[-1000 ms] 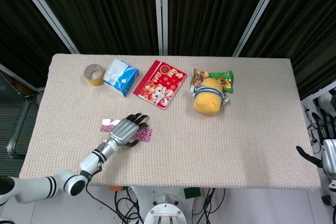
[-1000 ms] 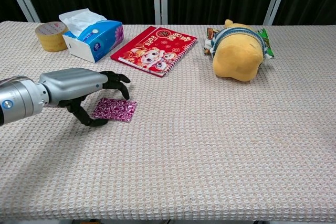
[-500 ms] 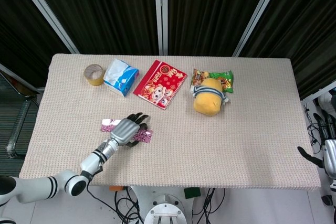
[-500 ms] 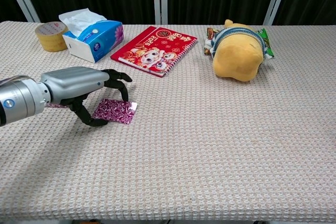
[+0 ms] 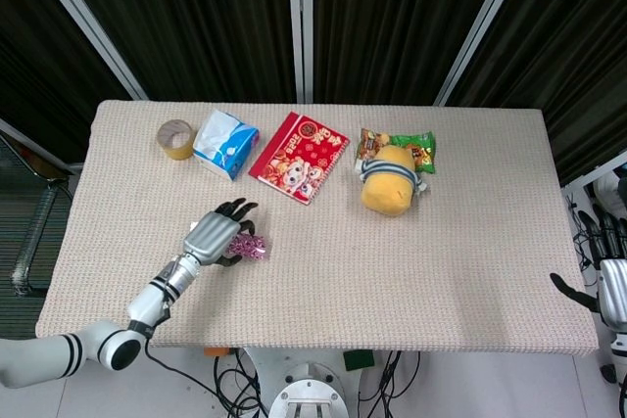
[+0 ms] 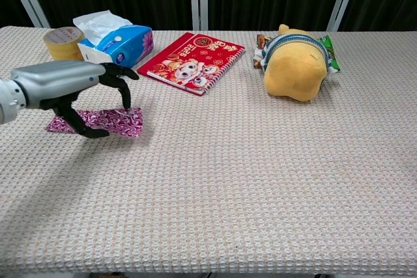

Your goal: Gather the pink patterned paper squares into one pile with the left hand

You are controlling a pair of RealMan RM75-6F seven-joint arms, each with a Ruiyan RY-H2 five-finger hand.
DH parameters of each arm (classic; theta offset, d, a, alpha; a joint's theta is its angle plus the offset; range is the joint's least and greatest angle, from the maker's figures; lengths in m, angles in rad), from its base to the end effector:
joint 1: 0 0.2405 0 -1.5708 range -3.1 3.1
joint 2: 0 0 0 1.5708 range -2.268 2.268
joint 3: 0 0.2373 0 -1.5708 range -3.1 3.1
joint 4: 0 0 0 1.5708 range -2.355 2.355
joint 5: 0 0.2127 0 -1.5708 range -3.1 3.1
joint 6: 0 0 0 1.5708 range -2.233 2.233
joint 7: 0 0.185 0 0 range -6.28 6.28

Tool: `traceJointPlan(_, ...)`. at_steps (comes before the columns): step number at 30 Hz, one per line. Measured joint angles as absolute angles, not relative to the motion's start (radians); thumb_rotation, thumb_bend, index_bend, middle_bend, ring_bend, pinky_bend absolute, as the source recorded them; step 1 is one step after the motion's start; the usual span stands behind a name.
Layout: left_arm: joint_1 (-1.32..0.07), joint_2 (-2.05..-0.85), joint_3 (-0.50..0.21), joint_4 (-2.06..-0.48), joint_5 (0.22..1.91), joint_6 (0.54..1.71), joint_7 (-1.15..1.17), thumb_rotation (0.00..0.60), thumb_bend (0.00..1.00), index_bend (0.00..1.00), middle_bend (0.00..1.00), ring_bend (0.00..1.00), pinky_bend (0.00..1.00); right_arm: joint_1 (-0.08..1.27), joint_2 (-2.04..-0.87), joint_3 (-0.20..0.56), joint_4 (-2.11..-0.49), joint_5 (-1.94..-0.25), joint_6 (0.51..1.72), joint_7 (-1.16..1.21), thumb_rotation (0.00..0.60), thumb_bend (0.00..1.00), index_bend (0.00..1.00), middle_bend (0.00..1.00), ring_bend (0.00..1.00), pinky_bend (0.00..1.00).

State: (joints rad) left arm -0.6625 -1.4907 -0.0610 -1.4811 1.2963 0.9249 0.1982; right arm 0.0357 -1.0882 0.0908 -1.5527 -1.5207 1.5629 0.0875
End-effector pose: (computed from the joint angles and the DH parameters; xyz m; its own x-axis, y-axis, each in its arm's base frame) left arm -0.1609 0.3302 -0.0439 0.4820 0.3506 0.8030 0.8403 -0.4446 -0.3102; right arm -0.3055 -0.2144 0.1828 0.3962 0.1012 0.9126 -0.9177 0.0113 0.3971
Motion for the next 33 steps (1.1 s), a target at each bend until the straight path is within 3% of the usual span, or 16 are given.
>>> traceJointPlan(11,-0.628,-1.422,-0.035,-1.450,1.304,0.915,0.101,0.600,0.21,0.40,0.08,0.00,0.14,0.040,-1.097,0.086,-1.553,-1.526,1.556,0.077,0.600,0.33,0.00,0.00,0.00,0.00)
traceJointPlan(33,-0.641,-1.459,-0.034,-1.281,1.347,0.873,-0.004,0.600,0.21,0.40,0.08,0.00,0.14,0.041,-1.107,0.086,-1.533,-1.514,1.548,0.090,0.600,0.33,0.00,0.00,0.00,0.00)
